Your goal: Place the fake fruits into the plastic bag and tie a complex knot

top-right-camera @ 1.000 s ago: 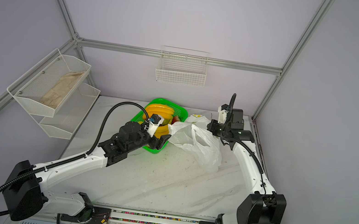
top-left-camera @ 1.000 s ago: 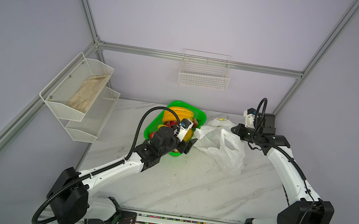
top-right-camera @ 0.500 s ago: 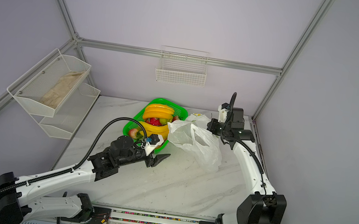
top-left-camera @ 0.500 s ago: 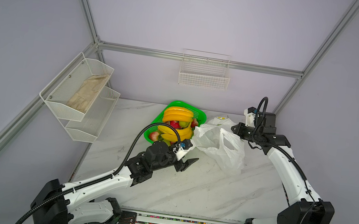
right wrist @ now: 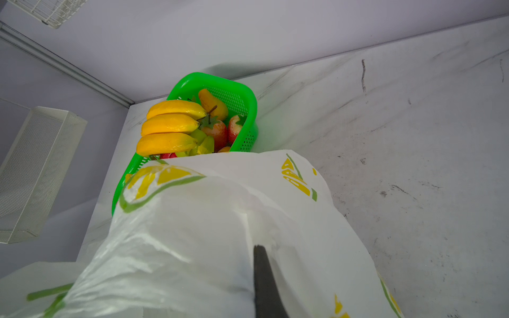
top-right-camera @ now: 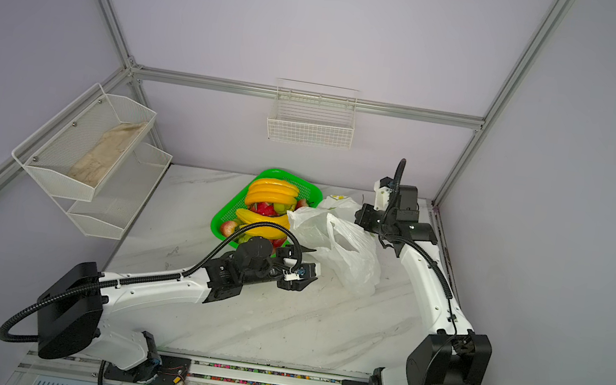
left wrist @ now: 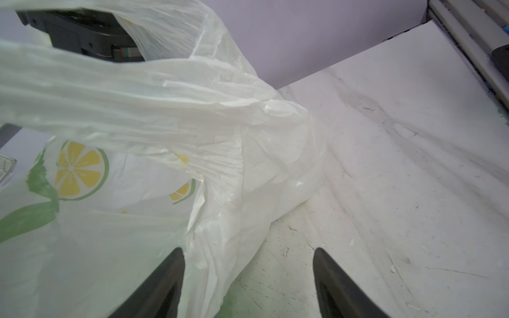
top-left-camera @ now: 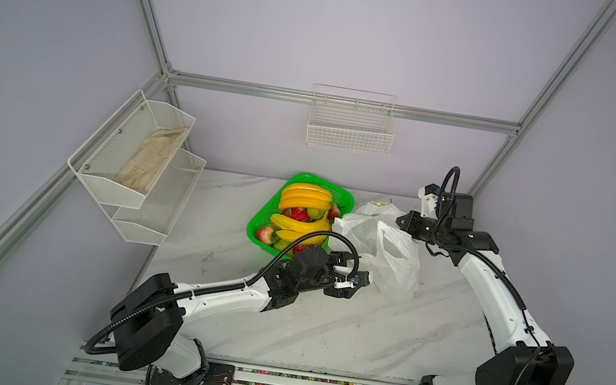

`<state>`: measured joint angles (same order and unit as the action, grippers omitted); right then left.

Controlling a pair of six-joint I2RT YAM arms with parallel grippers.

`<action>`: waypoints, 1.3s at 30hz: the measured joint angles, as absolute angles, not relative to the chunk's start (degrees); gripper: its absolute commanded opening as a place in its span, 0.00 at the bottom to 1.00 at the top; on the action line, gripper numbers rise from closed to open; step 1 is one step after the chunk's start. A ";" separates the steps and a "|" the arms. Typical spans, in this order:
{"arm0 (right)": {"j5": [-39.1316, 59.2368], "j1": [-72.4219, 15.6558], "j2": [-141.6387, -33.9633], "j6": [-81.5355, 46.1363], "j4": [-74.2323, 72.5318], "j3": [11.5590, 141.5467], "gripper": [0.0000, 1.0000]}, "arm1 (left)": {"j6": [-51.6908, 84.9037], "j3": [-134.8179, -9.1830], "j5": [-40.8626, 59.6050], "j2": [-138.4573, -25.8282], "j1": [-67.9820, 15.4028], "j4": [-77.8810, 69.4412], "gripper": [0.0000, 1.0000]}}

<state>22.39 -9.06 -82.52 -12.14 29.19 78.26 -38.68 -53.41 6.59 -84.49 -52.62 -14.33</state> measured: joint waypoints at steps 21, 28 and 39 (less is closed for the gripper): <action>21.21 -9.08 -82.81 -13.21 29.19 79.66 0.00 | -41.50 -62.26 12.45 -95.39 -51.09 -13.32 0.09; 17.32 -9.13 -86.04 -13.45 29.10 84.42 0.00 | -39.00 -53.65 13.56 -89.01 -52.86 -14.55 0.07; 17.93 -9.37 -89.76 -14.76 26.20 85.10 0.00 | -34.15 -47.42 14.96 -87.29 -53.39 -15.57 0.21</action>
<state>17.93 -9.37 -89.76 -14.76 26.20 85.10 -34.15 -47.42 14.96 -87.29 -53.39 -15.57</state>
